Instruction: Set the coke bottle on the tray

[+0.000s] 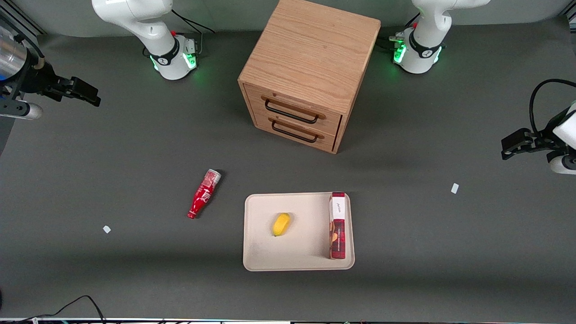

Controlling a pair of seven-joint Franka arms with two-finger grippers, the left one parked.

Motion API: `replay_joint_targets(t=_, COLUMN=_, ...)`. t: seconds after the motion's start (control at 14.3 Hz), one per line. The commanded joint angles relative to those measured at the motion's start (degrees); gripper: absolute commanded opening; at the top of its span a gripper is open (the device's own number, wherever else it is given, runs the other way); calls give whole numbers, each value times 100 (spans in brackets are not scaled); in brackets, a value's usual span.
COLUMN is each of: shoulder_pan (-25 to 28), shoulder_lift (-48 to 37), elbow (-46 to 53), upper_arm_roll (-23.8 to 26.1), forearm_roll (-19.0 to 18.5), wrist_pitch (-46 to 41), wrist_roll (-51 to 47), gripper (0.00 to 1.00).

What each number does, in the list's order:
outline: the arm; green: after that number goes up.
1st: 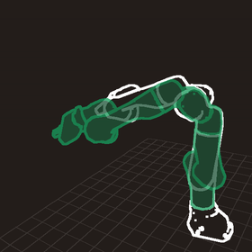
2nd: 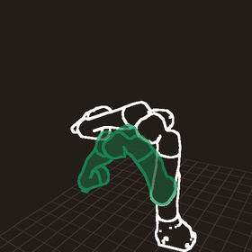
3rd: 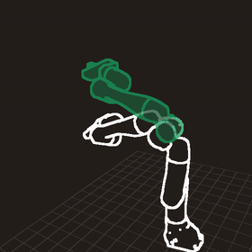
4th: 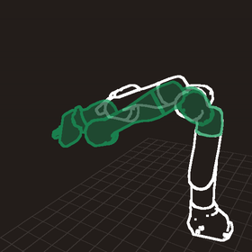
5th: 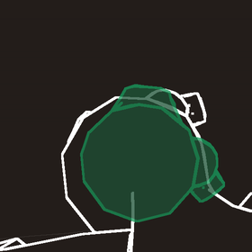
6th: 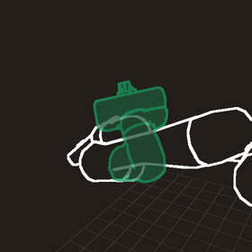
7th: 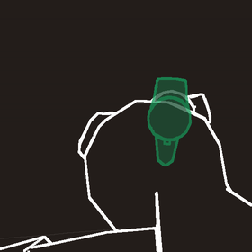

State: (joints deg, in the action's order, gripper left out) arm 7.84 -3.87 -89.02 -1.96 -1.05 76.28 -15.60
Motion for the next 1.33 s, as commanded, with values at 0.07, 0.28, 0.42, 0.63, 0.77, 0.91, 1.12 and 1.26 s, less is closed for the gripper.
replay_joint_targets(t=0.07, shoulder_pan=-2, shoulder_lift=52, elbow=183, upper_arm_roll=12, forearm_roll=-35, wrist_pitch=-280, wrist_roll=-127, gripper=100)
replay_joint_targets(t=0.28, shoulder_pan=-2, shoulder_lift=44, elbow=157, upper_arm_roll=-6, forearm_roll=-27, wrist_pitch=-315, wrist_roll=-40, gripper=100)
replay_joint_targets(t=0.42, shoulder_pan=15, shoulder_lift=44, elbow=113, upper_arm_roll=3, forearm_roll=-1, wrist_pitch=-324, wrist_roll=-31, gripper=100)
replay_joint_targets(t=0.63, shoulder_pan=95, shoulder_lift=236, elbow=462, upper_arm_roll=73, forearm_roll=384, wrist_pitch=-237, wrist_roll=-145, gripper=100)
replay_joint_targets(t=0.77, shoulder_pan=104, shoulder_lift=937, elbow=1007, upper_arm_roll=126, forearm_roll=972, wrist_pitch=-219, wrist_roll=-738, gripper=100)
replay_joint_targets(t=0.91, shoulder_pan=121, shoulder_lift=1535, elbow=949, upper_arm_roll=187, forearm_roll=1247, wrist_pitch=288, wrist_roll=-1495, gripper=100)
replay_joint_targets(t=1.12, shoulder_pan=130, shoulder_lift=2327, elbow=282, upper_arm_roll=521, forearm_roll=1204, wrist_pitch=1411, wrist_roll=-2111, gripper=100)
replay_joint_targets(t=1.26, shoulder_pan=139, shoulder_lift=2653, elbow=-411, upper_arm_roll=653, forearm_roll=1143, wrist_pitch=2745, wrist_roll=-2315, gripper=100)
